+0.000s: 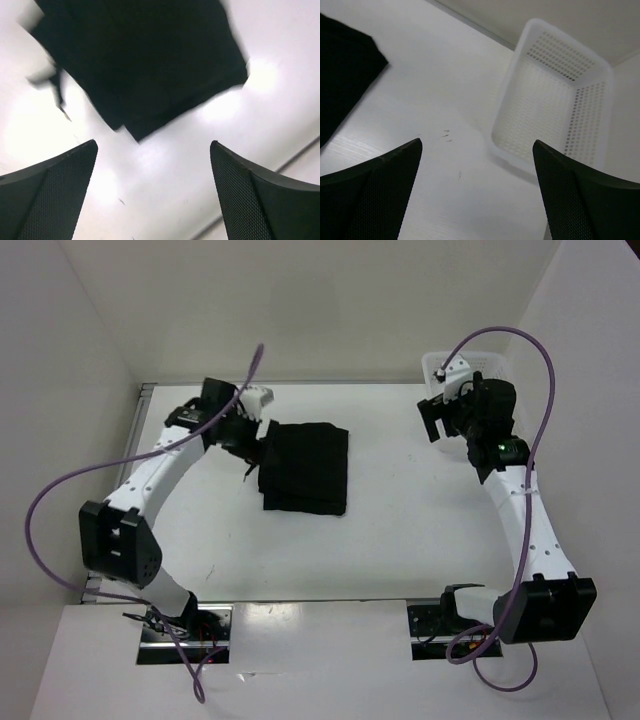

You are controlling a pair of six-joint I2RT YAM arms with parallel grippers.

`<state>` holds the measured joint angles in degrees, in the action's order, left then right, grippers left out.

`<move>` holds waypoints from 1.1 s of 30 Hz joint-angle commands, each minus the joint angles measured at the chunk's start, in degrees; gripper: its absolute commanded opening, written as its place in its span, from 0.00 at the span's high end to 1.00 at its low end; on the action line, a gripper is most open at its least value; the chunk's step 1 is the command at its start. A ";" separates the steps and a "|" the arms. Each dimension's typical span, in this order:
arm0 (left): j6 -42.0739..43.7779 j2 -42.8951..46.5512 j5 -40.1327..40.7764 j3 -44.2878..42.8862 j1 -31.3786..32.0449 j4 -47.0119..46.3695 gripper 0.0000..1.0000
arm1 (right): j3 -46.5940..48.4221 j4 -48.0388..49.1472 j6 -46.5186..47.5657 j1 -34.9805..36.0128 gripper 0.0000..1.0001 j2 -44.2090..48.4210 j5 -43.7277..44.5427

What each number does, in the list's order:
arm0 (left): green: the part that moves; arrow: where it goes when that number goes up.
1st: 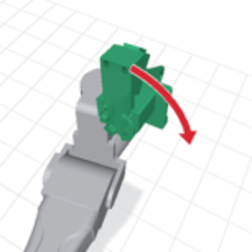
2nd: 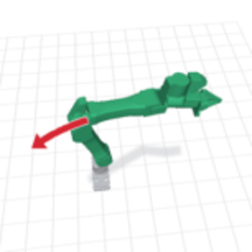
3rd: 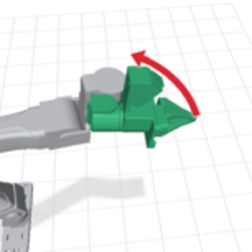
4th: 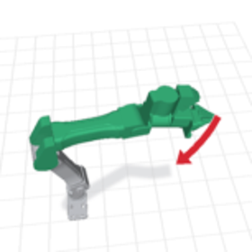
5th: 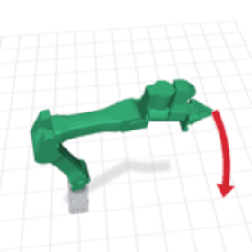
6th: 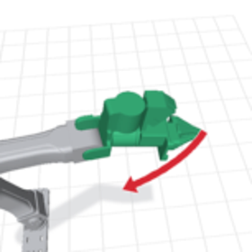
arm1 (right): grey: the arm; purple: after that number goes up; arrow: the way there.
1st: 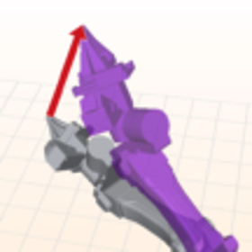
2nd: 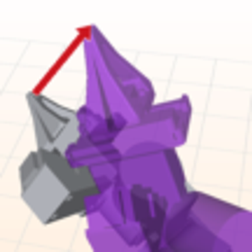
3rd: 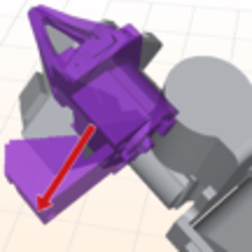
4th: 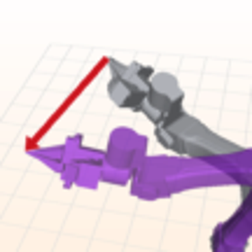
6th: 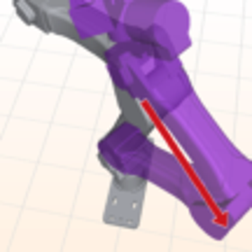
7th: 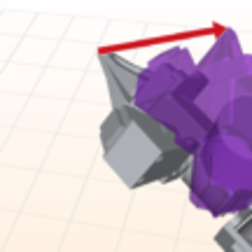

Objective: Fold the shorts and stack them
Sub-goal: Fold the shorts

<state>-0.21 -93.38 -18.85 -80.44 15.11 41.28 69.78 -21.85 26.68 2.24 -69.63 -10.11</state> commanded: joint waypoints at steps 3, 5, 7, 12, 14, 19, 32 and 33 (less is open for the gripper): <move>0.21 4.17 5.45 -5.25 -9.37 -3.82 0.00 | -1.83 9.88 -0.13 -3.47 0.04 2.48 6.67; 0.21 3.57 18.54 -5.25 -12.02 -7.43 0.00 | -3.59 12.17 -0.13 -4.08 0.04 3.61 8.43; 0.21 3.04 27.01 -5.86 -15.80 -9.28 0.00 | -4.47 13.49 -0.66 -4.79 0.03 4.14 9.85; 0.21 1.89 17.82 -7.09 -24.32 -9.90 0.00 | -7.90 15.60 -1.89 -8.74 0.02 6.08 10.37; 0.21 1.89 11.22 -6.49 -26.62 -9.90 0.00 | -9.48 15.61 -1.89 -8.74 0.02 6.78 9.85; 0.21 3.20 1.02 -4.11 -31.29 -11.04 0.00 | -11.41 15.08 -1.89 -8.74 0.02 8.89 8.44; 0.21 4.35 4.17 -1.03 -31.81 -12.10 0.00 | -14.58 13.41 -1.37 -8.74 0.02 11.61 5.72; 0.21 4.35 3.65 -1.03 -31.81 -12.10 0.00 | -15.19 13.41 -1.36 -8.74 0.02 11.62 5.71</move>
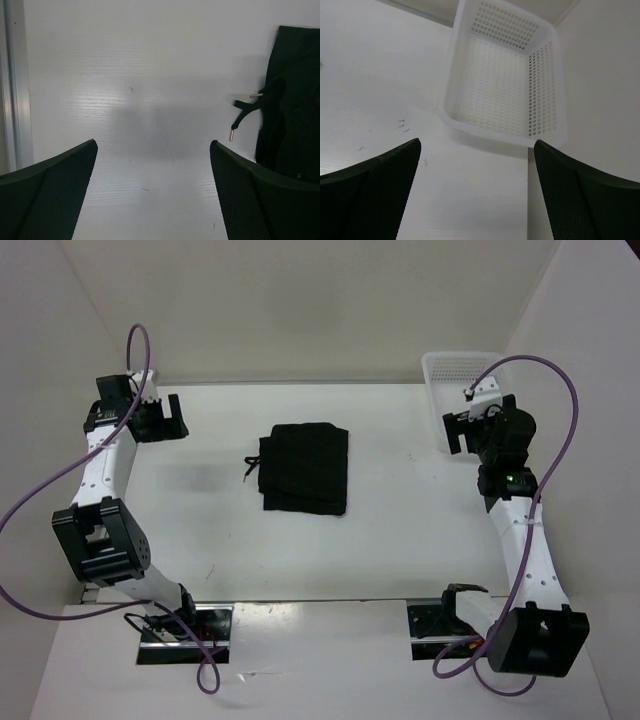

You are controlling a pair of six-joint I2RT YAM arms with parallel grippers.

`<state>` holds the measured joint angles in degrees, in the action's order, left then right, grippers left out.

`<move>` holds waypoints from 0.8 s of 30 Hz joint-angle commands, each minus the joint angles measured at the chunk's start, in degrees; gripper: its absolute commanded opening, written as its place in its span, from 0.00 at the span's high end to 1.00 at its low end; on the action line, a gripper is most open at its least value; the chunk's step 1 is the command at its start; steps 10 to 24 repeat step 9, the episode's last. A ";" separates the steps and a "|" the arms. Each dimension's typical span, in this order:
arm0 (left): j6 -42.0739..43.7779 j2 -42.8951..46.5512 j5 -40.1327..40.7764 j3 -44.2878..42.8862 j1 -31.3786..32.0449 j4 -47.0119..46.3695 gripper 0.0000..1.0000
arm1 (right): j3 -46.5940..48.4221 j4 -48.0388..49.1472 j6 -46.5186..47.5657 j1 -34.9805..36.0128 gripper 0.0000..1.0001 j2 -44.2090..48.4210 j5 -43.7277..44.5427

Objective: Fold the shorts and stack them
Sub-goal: Fold the shorts

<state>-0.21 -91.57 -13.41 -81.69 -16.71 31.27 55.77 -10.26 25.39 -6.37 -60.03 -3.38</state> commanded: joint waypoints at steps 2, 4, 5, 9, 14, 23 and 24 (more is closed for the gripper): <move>0.21 2.54 -2.32 0.22 0.01 -2.09 0.00 | -1.71 1.82 -0.07 -0.13 0.02 2.54 -1.02; 0.21 2.54 -2.32 0.74 0.01 -2.09 0.00 | -1.72 1.30 -0.07 -0.13 0.02 2.55 -1.02; 0.21 3.06 -2.93 0.74 0.01 -2.09 0.00 | -1.72 1.30 -0.07 -0.13 0.02 2.55 -1.02; 0.21 3.06 -4.17 1.27 0.01 -2.09 0.00 | -2.76 1.30 -0.07 -0.13 0.01 3.08 -1.54; 0.21 3.06 -4.17 1.27 0.01 -2.09 0.00 | -2.76 1.30 -0.07 -0.13 0.01 3.08 -1.54; 0.21 3.06 -4.17 1.27 0.01 -2.09 0.00 | -2.76 1.30 -0.07 -0.13 0.01 3.08 -1.54; 0.21 3.06 -4.17 1.27 0.01 -2.09 0.00 | -2.76 1.30 -0.07 -0.13 0.01 3.08 -1.54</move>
